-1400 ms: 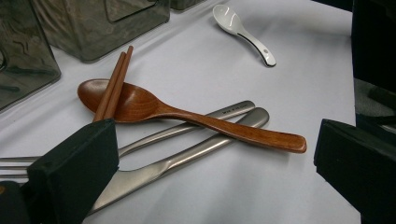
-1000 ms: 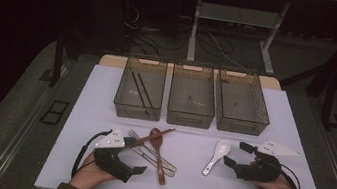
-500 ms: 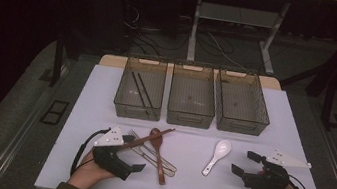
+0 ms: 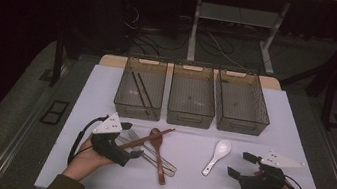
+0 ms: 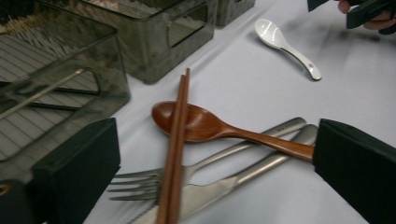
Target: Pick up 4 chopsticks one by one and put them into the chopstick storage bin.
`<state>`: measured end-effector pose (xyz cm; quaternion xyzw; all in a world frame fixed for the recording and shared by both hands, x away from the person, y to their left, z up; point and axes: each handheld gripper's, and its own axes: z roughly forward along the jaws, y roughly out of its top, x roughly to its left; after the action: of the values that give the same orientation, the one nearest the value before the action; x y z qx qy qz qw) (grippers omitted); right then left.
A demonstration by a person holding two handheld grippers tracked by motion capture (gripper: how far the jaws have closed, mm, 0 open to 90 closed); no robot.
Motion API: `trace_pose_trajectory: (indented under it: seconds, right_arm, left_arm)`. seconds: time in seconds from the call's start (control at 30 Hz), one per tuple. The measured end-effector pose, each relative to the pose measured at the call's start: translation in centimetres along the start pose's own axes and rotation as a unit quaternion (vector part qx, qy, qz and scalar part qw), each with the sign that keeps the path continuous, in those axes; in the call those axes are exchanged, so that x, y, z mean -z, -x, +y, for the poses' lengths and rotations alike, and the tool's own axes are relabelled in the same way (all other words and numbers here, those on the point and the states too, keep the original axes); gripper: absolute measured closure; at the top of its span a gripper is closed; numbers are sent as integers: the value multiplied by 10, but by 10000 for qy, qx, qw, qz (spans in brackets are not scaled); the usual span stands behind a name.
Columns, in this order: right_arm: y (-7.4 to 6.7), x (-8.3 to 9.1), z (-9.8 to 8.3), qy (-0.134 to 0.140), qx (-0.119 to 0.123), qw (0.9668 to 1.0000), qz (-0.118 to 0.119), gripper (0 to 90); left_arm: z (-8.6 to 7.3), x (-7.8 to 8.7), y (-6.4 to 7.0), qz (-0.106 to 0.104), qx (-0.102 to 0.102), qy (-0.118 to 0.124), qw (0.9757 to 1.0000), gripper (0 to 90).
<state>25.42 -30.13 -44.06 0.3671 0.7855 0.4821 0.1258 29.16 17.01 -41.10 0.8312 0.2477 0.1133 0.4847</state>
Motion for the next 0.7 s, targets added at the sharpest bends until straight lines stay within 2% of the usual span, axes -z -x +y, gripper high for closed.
trace_pose_trajectory:
  seconds: [0.17, 0.33, 0.53, 0.7]
  right_arm:
    - [0, -1, 0, -34, 38, 10000, -1, 153]
    - [-1, -2, 0, -72, 82, 9999, 38, 153]
    - [-1, -3, 0, -103, 152, 9998, 22, 153]
    - [-1, -3, 1, -113, 161, 9998, -7, 153]
  left_arm:
    - [3, 2, -15, -8, 13, 45, 10000, 110]
    - [-7, 7, -25, 50, 181, -4, 9998, 232]
    - [-16, 8, -28, 169, 206, -292, 9992, 424]
    - [-23, 9, -29, 115, 205, -441, 9988, 557]
